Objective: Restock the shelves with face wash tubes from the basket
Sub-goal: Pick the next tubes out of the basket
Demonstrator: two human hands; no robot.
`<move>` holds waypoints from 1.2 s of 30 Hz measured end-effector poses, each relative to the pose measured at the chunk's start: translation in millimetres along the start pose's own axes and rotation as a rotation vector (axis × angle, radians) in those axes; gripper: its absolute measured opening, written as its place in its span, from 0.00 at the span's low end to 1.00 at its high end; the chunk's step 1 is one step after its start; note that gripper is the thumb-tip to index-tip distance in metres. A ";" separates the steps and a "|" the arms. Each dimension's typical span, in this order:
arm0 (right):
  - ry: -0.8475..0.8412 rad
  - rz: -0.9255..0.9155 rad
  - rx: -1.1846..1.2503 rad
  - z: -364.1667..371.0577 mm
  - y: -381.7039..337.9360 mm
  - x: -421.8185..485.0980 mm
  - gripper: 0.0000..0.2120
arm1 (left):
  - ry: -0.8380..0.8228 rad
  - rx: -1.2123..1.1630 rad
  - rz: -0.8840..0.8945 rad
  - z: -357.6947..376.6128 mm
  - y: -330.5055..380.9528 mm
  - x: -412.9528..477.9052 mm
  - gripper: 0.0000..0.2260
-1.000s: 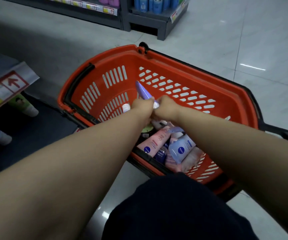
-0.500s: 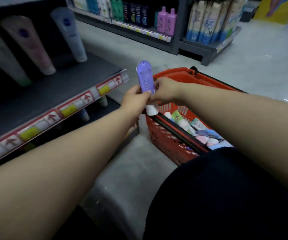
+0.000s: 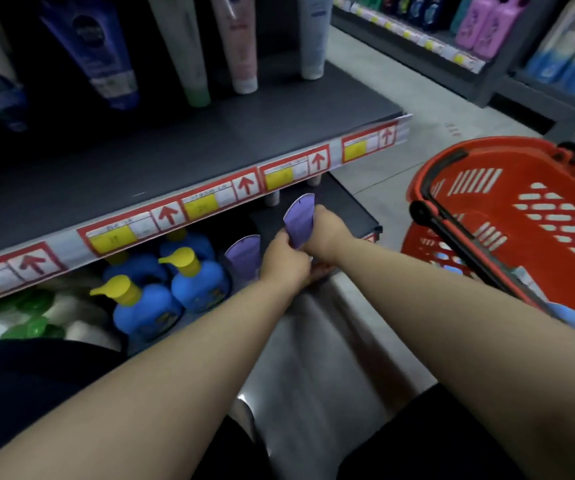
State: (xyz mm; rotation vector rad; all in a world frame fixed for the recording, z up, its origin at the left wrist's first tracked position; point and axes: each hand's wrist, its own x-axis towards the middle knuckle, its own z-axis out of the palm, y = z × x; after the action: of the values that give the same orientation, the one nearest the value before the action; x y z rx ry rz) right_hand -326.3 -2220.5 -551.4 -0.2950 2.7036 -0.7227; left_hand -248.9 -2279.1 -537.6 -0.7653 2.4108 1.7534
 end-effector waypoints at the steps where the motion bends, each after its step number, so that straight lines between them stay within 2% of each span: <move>1: 0.000 0.030 0.033 8.3 0.7 4.3 0.23 | -0.002 0.013 -0.031 1.3 -6.0 3.6 0.17; 9: -0.012 0.076 0.126 51.0 10.8 24.6 0.24 | -0.004 0.020 -0.269 9.0 -43.0 43.3 0.18; 13: -0.034 0.065 0.191 57.9 13.2 26.4 0.25 | -0.040 0.044 -0.302 10.5 -52.7 50.7 0.26; 19: -0.096 0.042 0.148 52.8 13.8 21.9 0.25 | -0.025 -0.068 -0.356 8.9 -51.6 45.5 0.29; 22: -0.136 0.007 -0.043 32.7 12.1 13.5 0.22 | -0.122 0.037 -0.345 1.8 -31.3 30.1 0.19; 24: -0.108 -0.043 -0.169 2.3 15.0 5.2 0.22 | -0.178 0.226 -0.245 2.0 -14.3 21.1 0.16; 26: -0.033 -0.117 -0.281 -39.1 22.4 -5.8 0.22 | -0.184 0.419 -0.072 7.9 11.6 8.6 0.14; 29: 0.083 -0.191 -0.397 -107.0 45.1 -26.9 0.25 | -0.178 0.541 0.214 28.1 56.0 -2.2 0.14; 33: 0.220 -0.098 -0.454 -177.2 100.5 -63.2 0.25 | -0.269 0.750 0.570 73.5 116.0 -12.1 0.19; 36: 0.228 0.014 -0.485 -203.2 150.5 -92.4 0.26 | -0.344 0.928 0.751 122.9 145.5 -13.1 0.23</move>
State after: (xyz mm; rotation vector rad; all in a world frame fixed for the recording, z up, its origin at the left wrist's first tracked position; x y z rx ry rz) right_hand -331.3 -1976.0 -438.8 -0.3208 3.0692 -0.0854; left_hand -327.9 -2129.7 -448.8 0.5420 2.9262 0.5269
